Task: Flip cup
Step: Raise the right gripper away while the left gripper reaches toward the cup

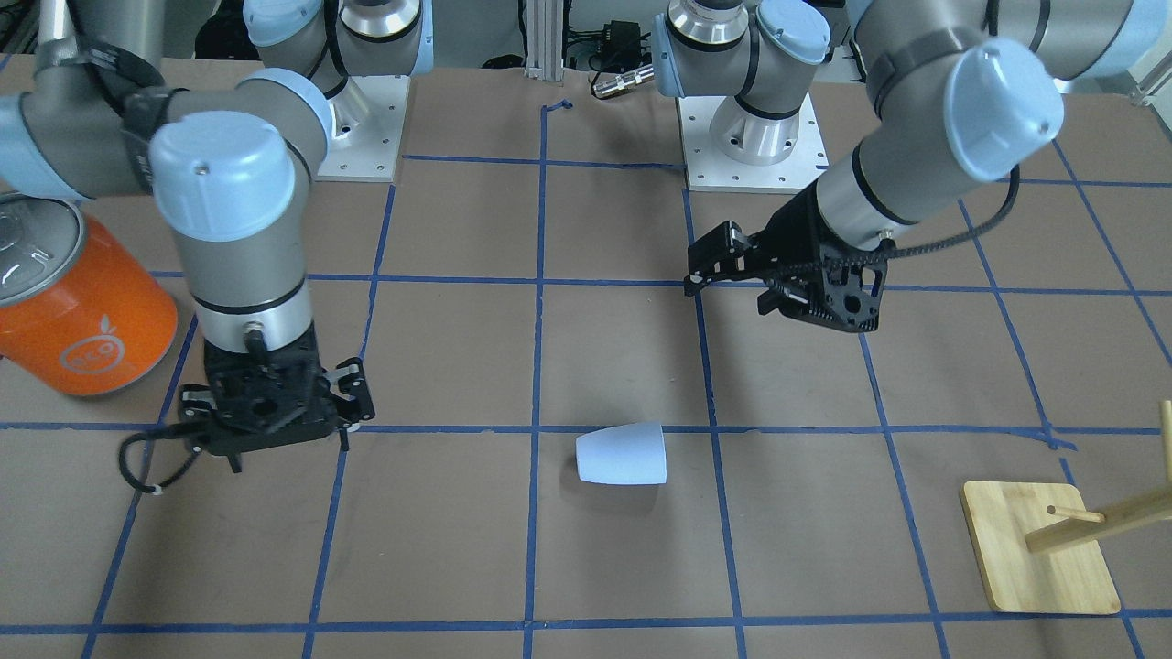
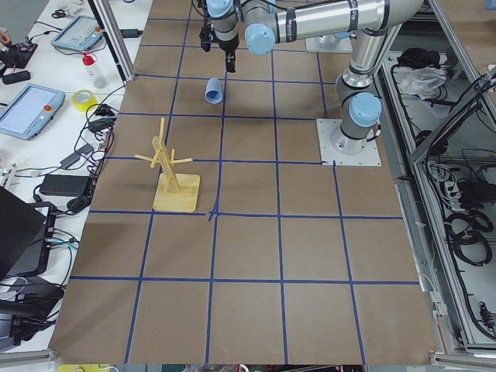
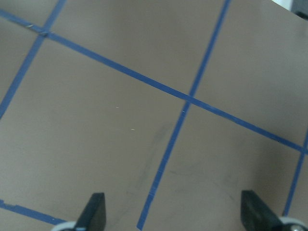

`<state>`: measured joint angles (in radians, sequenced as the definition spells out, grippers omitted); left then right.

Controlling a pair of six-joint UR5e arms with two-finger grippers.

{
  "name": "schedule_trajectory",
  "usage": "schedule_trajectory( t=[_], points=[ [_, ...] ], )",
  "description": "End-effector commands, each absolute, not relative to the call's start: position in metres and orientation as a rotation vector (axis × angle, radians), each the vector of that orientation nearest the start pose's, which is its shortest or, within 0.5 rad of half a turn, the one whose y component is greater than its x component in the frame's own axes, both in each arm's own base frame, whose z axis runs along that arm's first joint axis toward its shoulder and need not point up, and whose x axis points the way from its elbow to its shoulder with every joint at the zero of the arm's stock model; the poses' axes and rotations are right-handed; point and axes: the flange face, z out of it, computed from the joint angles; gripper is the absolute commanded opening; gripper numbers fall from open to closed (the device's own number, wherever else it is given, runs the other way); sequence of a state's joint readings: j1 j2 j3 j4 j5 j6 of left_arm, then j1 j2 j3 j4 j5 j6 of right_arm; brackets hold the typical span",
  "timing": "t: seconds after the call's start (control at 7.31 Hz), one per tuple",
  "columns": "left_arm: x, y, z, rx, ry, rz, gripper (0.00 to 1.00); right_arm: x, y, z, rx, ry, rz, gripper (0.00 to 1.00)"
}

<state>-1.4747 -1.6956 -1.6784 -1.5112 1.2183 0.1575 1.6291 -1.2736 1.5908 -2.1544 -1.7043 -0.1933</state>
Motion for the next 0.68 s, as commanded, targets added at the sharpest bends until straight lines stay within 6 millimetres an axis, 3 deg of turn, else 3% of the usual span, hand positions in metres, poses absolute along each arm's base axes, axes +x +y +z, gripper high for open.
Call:
schedule_trajectory(
  t=[0.0,0.14,0.27,0.55],
  points=[
    [-0.111,-0.557,0.316,0.183,3.578,0.313,1.0,0.13,-0.567,0.419,0.146,3.258,-0.201,1.0],
    [-0.11,-0.566,0.288,0.316,3.611,0.289,1.0,0.127,-0.54,0.44,0.188,3.263,-0.101,1.0],
    [-0.103,-0.576,0.254,0.31,3.704,0.27,1.0,0.129,-0.53,0.451,0.2,3.235,-0.094,1.0],
    [-0.107,-0.599,0.208,0.21,3.921,0.22,1.0,0.144,-0.523,0.449,0.372,3.082,0.0,1.0]
  ],
)
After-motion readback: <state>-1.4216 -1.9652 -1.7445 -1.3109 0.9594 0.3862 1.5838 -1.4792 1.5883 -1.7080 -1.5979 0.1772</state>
